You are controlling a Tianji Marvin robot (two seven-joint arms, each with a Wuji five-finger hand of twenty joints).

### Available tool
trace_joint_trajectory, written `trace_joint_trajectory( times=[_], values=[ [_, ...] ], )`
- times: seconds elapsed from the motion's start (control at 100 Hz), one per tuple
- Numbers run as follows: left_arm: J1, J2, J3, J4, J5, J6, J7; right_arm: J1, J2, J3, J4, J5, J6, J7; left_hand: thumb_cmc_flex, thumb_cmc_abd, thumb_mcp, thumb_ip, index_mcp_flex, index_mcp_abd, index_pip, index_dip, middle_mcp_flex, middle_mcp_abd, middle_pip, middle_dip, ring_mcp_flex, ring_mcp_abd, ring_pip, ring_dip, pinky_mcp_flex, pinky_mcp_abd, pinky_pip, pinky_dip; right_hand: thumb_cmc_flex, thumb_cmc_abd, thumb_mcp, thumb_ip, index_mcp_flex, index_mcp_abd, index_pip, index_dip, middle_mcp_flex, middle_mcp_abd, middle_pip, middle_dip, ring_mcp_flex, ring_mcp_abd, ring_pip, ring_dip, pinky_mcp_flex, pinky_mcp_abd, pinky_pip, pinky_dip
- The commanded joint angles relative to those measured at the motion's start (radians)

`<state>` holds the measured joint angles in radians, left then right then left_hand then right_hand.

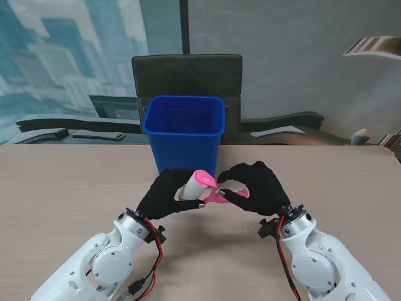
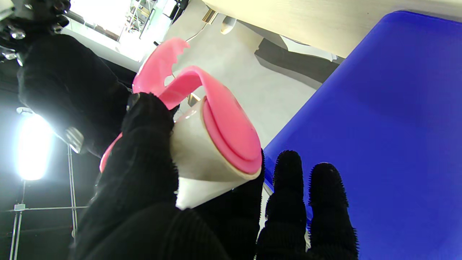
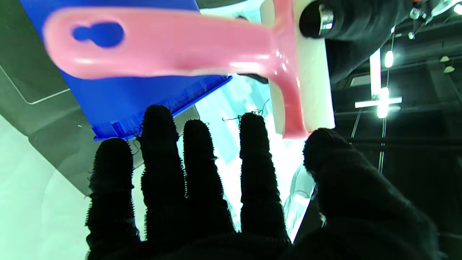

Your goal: Replace a lint-roller refill

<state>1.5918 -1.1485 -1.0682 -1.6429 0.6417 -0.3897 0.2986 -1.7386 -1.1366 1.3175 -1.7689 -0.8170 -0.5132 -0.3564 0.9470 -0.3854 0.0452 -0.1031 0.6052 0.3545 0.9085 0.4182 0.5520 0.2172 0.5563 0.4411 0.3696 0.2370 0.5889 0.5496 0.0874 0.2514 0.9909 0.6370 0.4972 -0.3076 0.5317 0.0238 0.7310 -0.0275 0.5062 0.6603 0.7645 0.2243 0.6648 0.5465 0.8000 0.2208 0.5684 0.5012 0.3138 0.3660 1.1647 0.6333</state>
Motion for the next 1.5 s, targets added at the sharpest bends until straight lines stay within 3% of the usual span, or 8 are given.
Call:
trace_joint_trajectory(
  times=[0.0, 0.33, 0.5, 0.64, 1.14, 1.36, 1.42, 1.49],
  values=[
    [0.007, -0.001, -0.005, -0.014, -0.004, 0.007, -0.011, -0.017, 0.013, 0.006, -0.01, -0.022, -0.008, 0.013, 0.164, 0.147, 0.144, 0.061, 0.059, -0.163, 0.169, 0.019, -0.012, -0.027, 0.008, 0.008, -0.023, -0.003, 0.02, 0.009, -0.005, -0.005, 0.021, 0.009, -0.033, -0.077, 0.039, 0.022, -0.025, -0.014, -0.041, 0.022, -0.055, -0.028, -0.032, -0.01, -0.019, -0.094, -0.044, -0.016, -0.028, -0.008, -0.036, -0.007],
    [0.026, -0.004, -0.014, -0.04, -0.031, 0.018, -0.013, 0.02, 0.036, -0.031, 0.034, -0.079, 0.0, 0.078, 0.163, 0.148, 0.145, 0.06, 0.058, -0.162, 0.167, 0.02, -0.012, -0.028, 0.009, 0.009, -0.023, -0.004, 0.02, 0.009, -0.003, -0.006, 0.022, 0.009, 0.058, -0.391, 0.147, -0.008, -0.21, -0.069, -0.11, 0.041, -0.31, -0.046, -0.12, -0.037, -0.192, -0.118, -0.185, -0.073, -0.1, 0.097, -0.206, -0.042],
    [0.03, -0.007, -0.01, -0.042, -0.018, 0.0, 0.009, 0.116, 0.024, -0.145, 0.153, -0.19, 0.077, -0.189, 0.163, 0.149, 0.145, 0.06, 0.057, -0.161, 0.168, 0.021, -0.015, -0.028, 0.009, 0.009, -0.025, -0.004, 0.021, 0.009, -0.004, -0.008, 0.021, 0.009, 0.073, -0.478, 0.401, -0.038, -0.295, -0.05, -0.044, 0.139, -0.425, -0.018, 0.001, -0.005, -0.188, -0.13, -0.102, -0.054, -0.085, 0.095, -0.165, -0.036],
    [0.045, -0.01, -0.009, -0.063, -0.056, 0.009, -0.002, 0.155, 0.021, -0.191, 0.196, -0.211, 0.118, -0.247, 0.162, 0.15, 0.145, 0.06, 0.056, -0.162, 0.169, 0.021, -0.015, -0.03, 0.01, 0.009, -0.025, -0.005, 0.021, 0.009, -0.004, -0.009, 0.021, 0.009, 0.138, -0.486, 0.455, -0.045, -0.308, 0.027, -0.013, 0.2, -0.411, -0.015, 0.12, 0.052, -0.155, -0.149, 0.043, -0.006, -0.057, 0.065, -0.078, -0.038],
    [0.058, -0.016, 0.015, -0.09, -0.174, 0.052, -0.052, 0.201, -0.003, -0.245, 0.242, -0.193, 0.185, -0.373, 0.158, 0.152, 0.142, 0.059, 0.052, -0.171, 0.17, 0.019, -0.012, -0.032, 0.013, 0.01, -0.022, -0.008, 0.023, 0.009, -0.001, -0.012, 0.023, 0.009, 0.249, -0.493, 0.479, -0.113, -0.195, -0.004, 0.498, 0.417, -0.103, 0.012, 0.519, 0.439, 0.127, -0.357, 0.794, 0.253, 0.311, -0.276, 0.379, 0.059],
    [0.056, -0.016, 0.02, -0.089, -0.193, 0.059, -0.065, 0.201, -0.015, -0.247, 0.249, -0.166, 0.186, -0.399, 0.152, 0.158, 0.135, 0.059, 0.039, -0.19, 0.167, 0.016, -0.006, -0.033, 0.016, 0.011, -0.016, -0.01, 0.026, 0.01, 0.0, -0.012, 0.024, 0.009, 0.26, -0.507, 0.45, -0.125, 0.065, -0.137, 0.761, 0.459, 0.281, -0.101, 0.7, 0.523, 0.51, -0.58, 1.016, 0.253, 0.699, -0.428, 0.637, -0.006],
    [0.055, -0.015, 0.018, -0.088, -0.193, 0.06, -0.068, 0.201, -0.02, -0.245, 0.253, -0.154, 0.183, -0.409, 0.15, 0.158, 0.133, 0.06, 0.035, -0.194, 0.163, 0.013, -0.002, -0.034, 0.017, 0.012, -0.012, -0.009, 0.028, 0.011, 0.004, -0.013, 0.026, 0.01, 0.197, -0.504, 0.433, -0.099, 0.173, -0.171, 0.792, 0.498, 0.413, -0.15, 0.747, 0.547, 0.53, -0.675, 1.091, 0.362, 0.861, -0.504, 0.716, -0.078],
    [0.055, -0.014, 0.014, -0.087, -0.189, 0.062, -0.069, 0.198, -0.021, -0.239, 0.253, -0.152, 0.179, -0.414, 0.154, 0.155, 0.135, 0.065, 0.025, -0.213, 0.128, -0.013, -0.001, -0.033, 0.017, 0.012, -0.01, -0.01, 0.029, 0.012, 0.006, -0.016, 0.029, 0.011, 0.151, -0.496, 0.43, -0.065, 0.247, -0.199, 0.818, 0.546, 0.498, -0.194, 0.768, 0.568, 0.532, -0.714, 1.121, 0.438, 0.885, -0.568, 0.78, -0.035]
  ],
)
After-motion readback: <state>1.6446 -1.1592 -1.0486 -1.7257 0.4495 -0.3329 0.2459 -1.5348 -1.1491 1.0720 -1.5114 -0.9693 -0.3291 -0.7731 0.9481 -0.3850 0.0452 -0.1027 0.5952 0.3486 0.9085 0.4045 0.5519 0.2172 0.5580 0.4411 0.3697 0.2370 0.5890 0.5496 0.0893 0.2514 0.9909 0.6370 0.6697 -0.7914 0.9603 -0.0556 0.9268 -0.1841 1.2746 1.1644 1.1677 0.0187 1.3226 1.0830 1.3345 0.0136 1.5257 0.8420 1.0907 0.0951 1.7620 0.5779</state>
